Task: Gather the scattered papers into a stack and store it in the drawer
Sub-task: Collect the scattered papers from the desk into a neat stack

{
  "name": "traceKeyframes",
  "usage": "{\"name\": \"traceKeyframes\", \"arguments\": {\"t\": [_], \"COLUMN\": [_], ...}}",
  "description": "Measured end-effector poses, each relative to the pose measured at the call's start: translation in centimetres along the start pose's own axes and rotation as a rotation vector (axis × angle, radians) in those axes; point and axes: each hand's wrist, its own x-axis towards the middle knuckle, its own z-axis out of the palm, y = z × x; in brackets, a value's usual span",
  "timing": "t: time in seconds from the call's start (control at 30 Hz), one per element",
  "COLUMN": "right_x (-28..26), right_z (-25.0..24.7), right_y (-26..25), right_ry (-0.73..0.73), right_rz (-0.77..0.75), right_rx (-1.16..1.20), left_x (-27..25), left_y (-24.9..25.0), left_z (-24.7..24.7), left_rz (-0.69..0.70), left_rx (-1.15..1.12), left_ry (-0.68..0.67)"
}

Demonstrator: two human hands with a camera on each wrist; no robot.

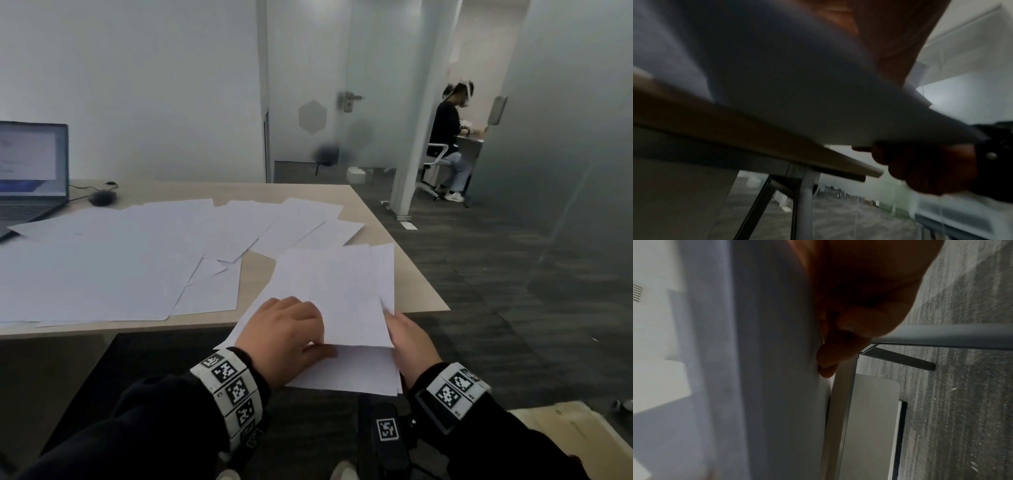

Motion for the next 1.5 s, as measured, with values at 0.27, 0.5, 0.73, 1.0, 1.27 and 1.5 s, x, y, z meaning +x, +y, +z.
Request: {"name": "traceKeyframes", "arguments": {"t": [0.27, 0.5, 0.73, 1.0, 1.27, 1.5], "right_x": [0.4, 0.6, 0.6, 0.0, 0.4, 1.4], "right_z": [-0.1, 0.6, 1.6, -0.3, -1.7, -1.9], "right_y": [1.3, 2.4, 2.8, 3.9, 3.7, 2.2], "right_ry": [-0.031, -0.104, -0.105, -0.107, -0.139, -0.122], "right_rz": [0.076, 0.054, 0.105, 0.055, -0.028, -0.132], "right_rx": [0.058, 0.048, 0.070, 0.038, 0.070, 0.060], "left_x": [-1.7, -2.6, -2.8, -3.0, -0.7, 0.8], "left_y": [0.0, -2.7, -2.1, -2.5, -3.0, -4.4], "left_z": [0.9, -0.4, -0.4, -1.1, -1.7, -1.7], "left_rz": [-0.176, -0.791, -0.754, -0.919, -1.053, -1.081], "left_rx": [-0.097, 0.105, 0.012, -0.267, -0.481, -0.729], "left_ry": [-0.311, -0.430, -0.436, -0.193, -0.073, 0.097]}}
